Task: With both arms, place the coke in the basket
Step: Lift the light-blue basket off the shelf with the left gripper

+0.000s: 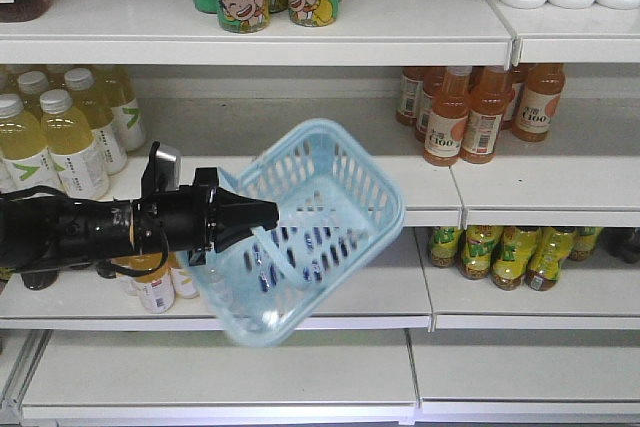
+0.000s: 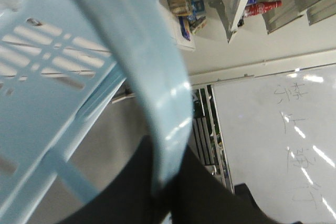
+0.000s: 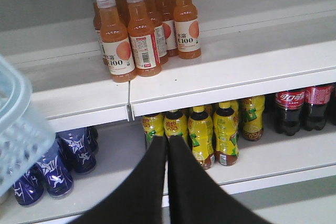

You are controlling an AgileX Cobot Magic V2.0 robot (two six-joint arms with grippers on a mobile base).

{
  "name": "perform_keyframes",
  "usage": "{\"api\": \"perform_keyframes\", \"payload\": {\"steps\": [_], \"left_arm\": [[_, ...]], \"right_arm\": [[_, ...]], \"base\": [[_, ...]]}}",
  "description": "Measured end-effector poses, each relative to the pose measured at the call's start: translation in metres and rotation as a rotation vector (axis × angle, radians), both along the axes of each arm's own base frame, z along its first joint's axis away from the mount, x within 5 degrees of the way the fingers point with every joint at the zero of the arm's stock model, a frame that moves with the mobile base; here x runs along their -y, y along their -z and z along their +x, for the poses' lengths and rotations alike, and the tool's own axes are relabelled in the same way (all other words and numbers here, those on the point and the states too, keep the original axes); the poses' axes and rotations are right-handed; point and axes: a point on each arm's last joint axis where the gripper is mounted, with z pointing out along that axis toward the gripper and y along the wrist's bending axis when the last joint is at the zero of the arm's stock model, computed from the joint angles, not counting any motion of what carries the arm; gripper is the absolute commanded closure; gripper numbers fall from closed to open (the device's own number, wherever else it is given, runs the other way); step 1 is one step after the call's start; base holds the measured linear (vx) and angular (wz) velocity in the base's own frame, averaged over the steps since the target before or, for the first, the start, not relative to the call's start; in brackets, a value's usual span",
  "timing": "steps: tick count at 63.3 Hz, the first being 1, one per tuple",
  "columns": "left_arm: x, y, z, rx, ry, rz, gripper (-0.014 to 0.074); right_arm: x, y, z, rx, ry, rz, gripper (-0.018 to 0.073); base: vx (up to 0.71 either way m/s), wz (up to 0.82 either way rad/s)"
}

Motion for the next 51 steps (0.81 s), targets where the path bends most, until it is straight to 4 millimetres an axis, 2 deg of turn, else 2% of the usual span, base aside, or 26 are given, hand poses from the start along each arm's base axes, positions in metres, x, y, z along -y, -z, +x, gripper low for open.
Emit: {"api": "perform_keyframes", "payload": {"steps": [17, 28, 51], "left_arm": [[0.008, -0.030, -0.073, 0.028, 0.149, 0.072, 0.0604], [0.011, -0.051, -0.100, 0.093, 0.174, 0.076, 0.0604], [0.043, -0.102, -0.151, 0.272, 0.320, -0.010, 0.0604]], "right_arm": [[0.000, 0.000, 0.000, 0.000, 0.000, 0.000, 0.0561], [0.000, 0.000, 0.000, -0.001, 0.000, 0.000, 0.0561], [0.000, 0.000, 0.000, -0.001, 0.000, 0.000, 0.0561]], "base": [[0.00, 0.00], [0.00, 0.00], [0.00, 0.00]]}}
